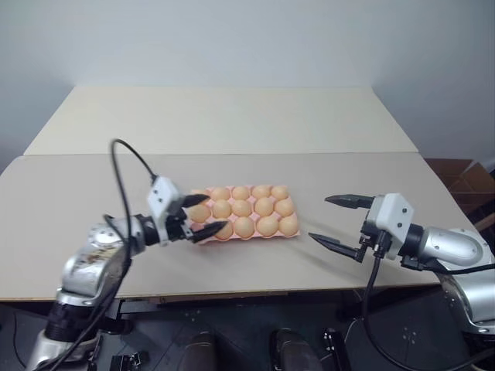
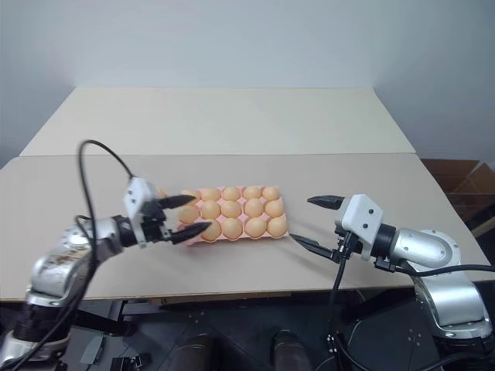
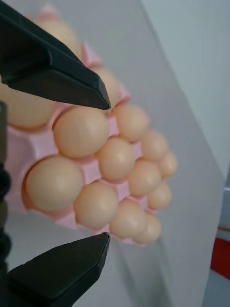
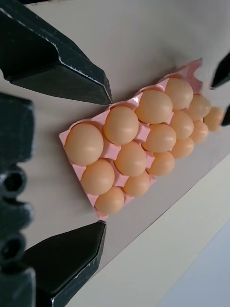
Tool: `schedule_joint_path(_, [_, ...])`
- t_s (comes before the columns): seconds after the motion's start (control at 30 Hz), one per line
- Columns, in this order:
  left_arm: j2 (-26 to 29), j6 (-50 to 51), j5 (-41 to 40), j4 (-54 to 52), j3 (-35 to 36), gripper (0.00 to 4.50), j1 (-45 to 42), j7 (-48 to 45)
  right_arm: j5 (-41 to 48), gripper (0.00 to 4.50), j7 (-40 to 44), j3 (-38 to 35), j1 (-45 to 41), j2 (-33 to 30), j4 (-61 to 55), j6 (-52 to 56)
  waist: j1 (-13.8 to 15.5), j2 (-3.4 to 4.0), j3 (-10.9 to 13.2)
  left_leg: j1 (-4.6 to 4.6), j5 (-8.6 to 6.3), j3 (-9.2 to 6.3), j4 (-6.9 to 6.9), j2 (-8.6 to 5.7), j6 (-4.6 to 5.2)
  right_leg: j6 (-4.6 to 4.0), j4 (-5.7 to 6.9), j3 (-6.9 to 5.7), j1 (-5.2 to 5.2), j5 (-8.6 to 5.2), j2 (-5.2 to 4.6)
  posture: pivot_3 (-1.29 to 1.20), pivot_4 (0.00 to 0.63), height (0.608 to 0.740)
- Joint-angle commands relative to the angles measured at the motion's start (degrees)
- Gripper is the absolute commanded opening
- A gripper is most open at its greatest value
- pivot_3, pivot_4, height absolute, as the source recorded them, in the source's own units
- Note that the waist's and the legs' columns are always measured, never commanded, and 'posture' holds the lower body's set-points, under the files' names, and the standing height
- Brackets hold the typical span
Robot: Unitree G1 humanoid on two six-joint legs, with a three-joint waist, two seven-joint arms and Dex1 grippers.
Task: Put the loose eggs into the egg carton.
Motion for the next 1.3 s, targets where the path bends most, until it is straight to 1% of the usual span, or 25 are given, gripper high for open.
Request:
schedule_joint_path(0.03, [4.8, -1.9, -1.9, -1.4, 10.9, 4.48, 5.2, -1.9, 1.6, 4.50, 0.8, -1.6, -0.8, -0.9, -1.2, -0.3, -0.5, 0.00, 0.0, 0.00, 0.00, 0.00, 0.00, 0.00, 0.00, 0.00, 0.01, 0.00, -0.01, 0.00, 0.01, 0.00, 0.150, 0.740])
schedule_joint_path(0.1, [7.6, -3.2, -2.1, -0.9, 17.2, 4.48, 10.6, -3.9, 1.6, 4.50, 1.5, -1.3, -1.5, -1.1, -0.3, -0.6, -1.0, 0.00, 0.0, 0.02, -0.01, 0.02, 0.00, 0.05, 0.01, -0.03, 0.01, 0.01, -0.02, -0.03, 0.02, 0.00, 0.150, 0.740])
schedule_joint_path(0.13, [8.4, -3.7, -2.3, -0.9, 19.0, 4.48, 12.4, -4.6, 1.6, 4.50, 1.7, -1.2, -1.7, -1.1, 0.1, -0.6, -1.0, 0.01, 0.0, 0.02, -0.01, 0.03, -0.01, 0.07, 0.01, -0.03, 0.02, 0.01, -0.04, -0.03, 0.02, 0.00, 0.150, 0.740])
schedule_joint_path(0.2, [9.2, -4.0, -2.2, -1.8, 24.8, 4.48, 18.9, -5.5, 1.9, 4.50, 2.7, -1.1, -2.5, -1.2, 1.4, -1.0, -0.7, 0.01, 0.0, 0.02, -0.01, 0.03, -0.01, 0.07, 0.00, -0.01, 0.01, -0.03, -0.03, -0.07, -0.01, 0.00, 0.150, 0.740])
schedule_joint_path(0.27, [8.8, -4.1, -2.6, -2.9, 29.0, 4.48, 24.0, -6.2, 1.9, 4.50, 3.6, -1.0, -3.0, -1.4, 2.6, -1.3, -0.7, 0.01, 0.0, 0.05, -0.01, 0.08, -0.01, 0.05, 0.00, 0.01, 0.00, -0.01, -0.02, -0.19, -0.08, 0.00, 0.150, 0.740])
schedule_joint_path(0.37, [6.0, -3.7, -4.5, -5.9, 34.3, 4.48, 31.4, -5.7, 1.9, 4.50, 4.7, -0.7, -4.1, -1.6, 4.7, -1.5, -0.2, -0.02, 0.0, 0.04, -0.01, 0.09, 0.00, 0.08, 0.00, -0.19, -0.03, -0.02, 0.00, -0.30, -0.16, 0.00, 0.150, 0.740])
schedule_joint_path(0.5, [3.1, -3.5, -6.2, -9.8, 34.8, 4.48, 35.3, -4.0, 1.7, 4.50, 6.1, -0.4, -4.7, -1.8, 6.4, -2.0, 0.5, -0.02, 0.0, 0.04, -0.01, 0.12, 0.00, 0.06, -0.01, -0.23, -0.05, -0.01, 0.00, -0.34, -0.21, 0.00, 0.150, 0.740])
schedule_joint_path(0.7, [2.6, -2.9, -7.7, -11.4, 34.3, 4.48, 35.2, -1.4, 1.6, 4.50, 6.6, -0.4, -5.5, -1.5, 7.0, -1.8, 0.7, -0.03, 0.0, 0.07, 0.00, 0.11, 0.01, 0.08, -0.01, -0.26, 0.03, -0.02, -0.01, -0.37, -0.07, 0.00, 0.150, 0.740])
schedule_joint_path(0.8, [3.6, -0.9, -8.2, -10.8, 32.0, 4.48, 32.6, 0.9, 1.2, 4.50, 6.5, -0.4, -5.4, -1.4, 7.0, -2.2, 0.6, -0.03, 0.0, 0.07, 0.00, 0.10, 0.01, 0.09, -0.01, -0.28, 0.04, -0.02, -0.02, -0.36, -0.04, 0.00, 0.150, 0.740])
schedule_joint_path(0.83, [4.2, -0.3, -8.0, -10.0, 30.3, 4.48, 30.5, 1.3, 1.1, 4.50, 6.2, -0.3, -5.5, -1.2, 6.9, -2.3, 0.6, -0.03, 0.0, 0.06, 0.00, 0.10, 0.01, 0.08, -0.01, -0.27, 0.04, -0.02, -0.02, -0.36, -0.04, 0.00, 0.150, 0.740])
schedule_joint_path(0.9, [5.0, 1.5, -6.7, -7.5, 25.8, 4.48, 24.7, 3.9, 0.9, 4.50, 5.3, -0.1, -5.7, -0.5, 6.6, -2.3, 0.9, -0.03, 0.0, 0.09, 0.00, 0.10, 0.01, 0.06, -0.01, -0.25, 0.05, -0.02, 0.01, -0.36, -0.05, 0.00, 0.150, 0.740])
schedule_joint_path(0.97, [4.6, 2.6, -3.4, -3.2, 20.2, 4.48, 16.7, 8.1, 0.9, 4.50, 4.3, 0.1, -5.7, 0.1, 5.9, -2.2, 1.3, -0.03, 0.0, 0.10, 0.02, 0.06, 0.02, 0.01, -0.02, -0.22, 0.06, -0.06, 0.07, -0.34, -0.07, 0.00, 0.150, 0.740])
schedule_joint_path(1.1, [1.1, 3.5, 2.4, 8.1, 10.8, 4.48, 1.3, 14.3, 0.4, 4.50, 3.0, 0.1, -5.0, 0.7, 4.6, -2.6, 1.0, -0.06, 0.0, 0.07, 0.06, 0.03, 0.05, -0.04, 0.00, 0.19, 0.02, -0.05, 0.11, 0.00, -0.05, 0.00, 0.150, 0.740])
schedule_joint_path(1.13, [0.3, 3.2, 4.1, 11.3, 9.0, 4.48, -1.8, 15.5, 0.2, 4.50, 2.5, 0.1, -4.8, 0.8, 4.4, -2.6, 0.8, -0.06, 0.0, 0.03, 0.06, 0.03, 0.05, -0.05, 0.00, 0.05, -0.01, -0.04, 0.10, 0.12, -0.05, 0.00, 0.150, 0.740])
schedule_joint_path(1.3, [-4.1, 1.6, 10.6, 28.1, 2.2, 4.48, -14.2, 19.0, -1.2, 4.50, -0.1, -0.1, -4.5, 1.2, 3.2, -2.8, 0.1, -0.08, 0.0, -0.12, 0.02, 0.02, 0.05, -0.10, 0.07, 0.13, -0.11, -0.01, 0.01, 0.14, -0.05, 0.00, 0.150, 0.740])
